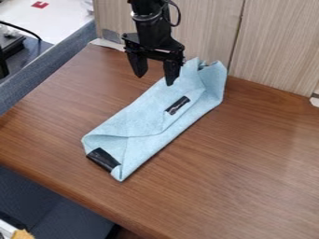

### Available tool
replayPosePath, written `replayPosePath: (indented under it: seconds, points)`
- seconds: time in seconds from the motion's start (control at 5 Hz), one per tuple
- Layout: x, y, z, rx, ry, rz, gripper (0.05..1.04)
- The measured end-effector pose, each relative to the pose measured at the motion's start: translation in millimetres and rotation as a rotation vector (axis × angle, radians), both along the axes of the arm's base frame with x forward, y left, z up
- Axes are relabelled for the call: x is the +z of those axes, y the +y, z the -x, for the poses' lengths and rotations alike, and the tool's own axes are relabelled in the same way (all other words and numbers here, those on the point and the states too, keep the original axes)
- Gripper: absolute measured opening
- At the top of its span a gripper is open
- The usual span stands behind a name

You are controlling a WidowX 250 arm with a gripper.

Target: Fold the cloth from bottom to top

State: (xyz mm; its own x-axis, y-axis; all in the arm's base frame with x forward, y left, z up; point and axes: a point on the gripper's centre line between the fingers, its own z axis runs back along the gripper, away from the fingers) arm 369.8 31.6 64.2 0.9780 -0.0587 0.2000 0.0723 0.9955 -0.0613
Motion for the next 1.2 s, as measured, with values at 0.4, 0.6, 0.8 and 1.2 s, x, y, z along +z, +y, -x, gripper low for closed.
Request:
replayPosePath:
  seconds: [0.4, 0.6, 0.8, 1.2]
  points:
    - [-19.2, -1.4, 18.2, 0.006, 0.048, 0.034, 0.999]
    - [4.3, 8.6, 37.3, 0.069, 0.019, -0.037, 0.999]
    - [15.2, 11.4, 53.4, 0.117, 0.01, -0.065, 0.999]
    - [8.9, 18.5, 94.5, 0.388, 0.073, -0.14, 0.999]
